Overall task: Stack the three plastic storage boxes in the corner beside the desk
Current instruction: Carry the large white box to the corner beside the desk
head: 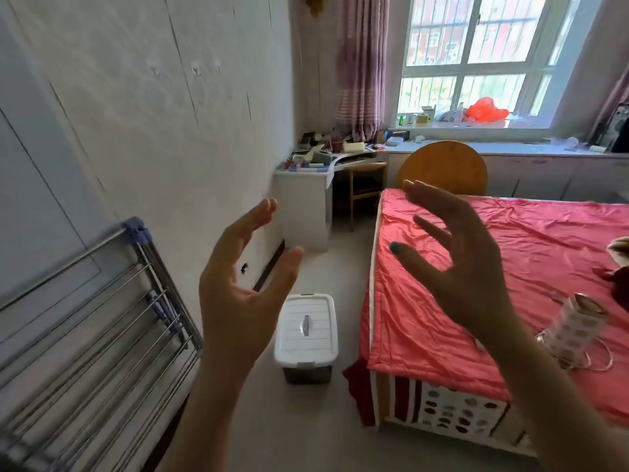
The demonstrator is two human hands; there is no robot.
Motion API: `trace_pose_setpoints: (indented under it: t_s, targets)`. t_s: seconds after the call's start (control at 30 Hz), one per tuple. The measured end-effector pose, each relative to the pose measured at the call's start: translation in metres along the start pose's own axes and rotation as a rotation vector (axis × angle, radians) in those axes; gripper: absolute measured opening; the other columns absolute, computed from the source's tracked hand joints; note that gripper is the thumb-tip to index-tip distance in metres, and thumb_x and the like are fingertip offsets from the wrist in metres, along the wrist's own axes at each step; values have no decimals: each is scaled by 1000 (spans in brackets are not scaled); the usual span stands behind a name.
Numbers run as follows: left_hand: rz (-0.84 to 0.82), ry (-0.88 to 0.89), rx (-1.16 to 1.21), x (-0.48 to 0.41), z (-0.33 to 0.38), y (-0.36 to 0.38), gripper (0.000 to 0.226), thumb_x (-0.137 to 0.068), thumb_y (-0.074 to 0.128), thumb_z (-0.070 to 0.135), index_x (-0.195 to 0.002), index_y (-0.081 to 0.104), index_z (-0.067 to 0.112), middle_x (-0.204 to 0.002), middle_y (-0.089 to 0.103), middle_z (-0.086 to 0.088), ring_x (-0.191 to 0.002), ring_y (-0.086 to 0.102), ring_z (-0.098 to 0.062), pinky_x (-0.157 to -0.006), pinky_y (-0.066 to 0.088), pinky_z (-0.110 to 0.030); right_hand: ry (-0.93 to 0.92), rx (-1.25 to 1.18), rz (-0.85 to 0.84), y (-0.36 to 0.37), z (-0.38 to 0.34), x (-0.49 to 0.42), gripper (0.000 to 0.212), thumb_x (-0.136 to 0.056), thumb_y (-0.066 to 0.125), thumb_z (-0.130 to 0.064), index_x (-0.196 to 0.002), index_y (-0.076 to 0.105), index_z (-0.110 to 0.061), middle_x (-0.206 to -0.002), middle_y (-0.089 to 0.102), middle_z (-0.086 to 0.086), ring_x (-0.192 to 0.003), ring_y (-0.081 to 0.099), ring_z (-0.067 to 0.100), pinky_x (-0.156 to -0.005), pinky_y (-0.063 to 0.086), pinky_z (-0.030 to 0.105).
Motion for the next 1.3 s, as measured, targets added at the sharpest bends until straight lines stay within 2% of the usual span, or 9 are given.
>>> trace_pose_setpoints:
  t_s: [0.13, 0.3, 0.47, 0.63, 0.87, 1.03, 1.1, 1.23, 1.3]
  targets:
    - [-4, -95, 10, 25, -18, -5, 52, -86, 70, 30, -135, 52, 32, -138, 61, 14, -131, 56, -9, -110, 45, -33, 97, -45, -38, 14, 11, 26, 62, -80, 73, -17, -135, 45, -26, -141, 52, -1, -133, 49, 11, -106, 44, 27]
    - [-12, -233, 23, 61, -45, -12, 53, -86, 70, 34, -136, 55, 30, -136, 61, 17, -131, 55, -5, -108, 42, -20, 201, -62, -56, 26, 29, 62, 62, -80, 73, -16, -136, 46, -18, -143, 52, -2, -135, 47, 13, -107, 44, 33]
    - [-49, -313, -36, 91, -63, -19, 53, -86, 71, 28, -135, 53, 37, -135, 60, 23, -130, 54, -2, -110, 42, -26, 310, -63, -82, 39, 43, 93, 65, -80, 75, -9, -138, 47, -17, -143, 52, -4, -135, 47, 13, -107, 45, 39]
    - [-26, -340, -49, 106, -73, -31, 51, -85, 68, 34, -134, 54, 30, -136, 60, 17, -130, 56, -6, -110, 45, -33, 322, -90, -69, 45, 46, 108, 63, -80, 74, -3, -136, 48, -14, -142, 53, 2, -135, 47, 18, -106, 46, 42]
    - [-30, -357, -45, 119, -81, -43, 49, -86, 68, 32, -133, 55, 31, -136, 61, 16, -129, 56, -6, -110, 43, -26, 348, -94, -84, 59, 47, 120, 62, -81, 74, -4, -137, 48, -12, -141, 53, 0, -135, 48, 15, -107, 45, 45]
    - [-53, -412, -13, 124, -93, -45, 51, -86, 70, 30, -134, 55, 37, -135, 61, 18, -131, 54, -5, -108, 41, -18, 365, -100, -58, 68, 47, 122, 61, -81, 74, -7, -136, 50, -14, -140, 54, -1, -133, 50, 13, -106, 46, 37]
    - [-74, -437, -13, 127, -98, -43, 51, -86, 69, 33, -134, 55, 35, -134, 61, 19, -131, 54, -4, -108, 43, -21, 372, -89, -51, 70, 48, 122, 61, -81, 75, -7, -136, 49, -12, -140, 54, 1, -133, 50, 14, -105, 46, 38]
    - [-117, -491, -18, 127, -111, -33, 54, -84, 69, 40, -135, 56, 29, -134, 61, 20, -130, 55, -4, -109, 47, -36, 419, -101, -38, 74, 62, 120, 63, -80, 75, -3, -136, 49, -11, -140, 54, 2, -133, 50, 15, -105, 46, 45]
    - [-117, -505, -25, 120, -122, -28, 56, -83, 68, 43, -136, 56, 29, -134, 61, 20, -130, 55, -3, -109, 46, -37, 435, -113, -34, 76, 74, 116, 63, -80, 75, -3, -136, 49, -11, -140, 54, 2, -133, 50, 16, -105, 46, 47]
Point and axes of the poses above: each hand's wrist, its own x-axis away from the middle knuckle, its own y-axis out of the palm, z = x × y, the point moved 6 cm from there along -x, towards the middle knuckle
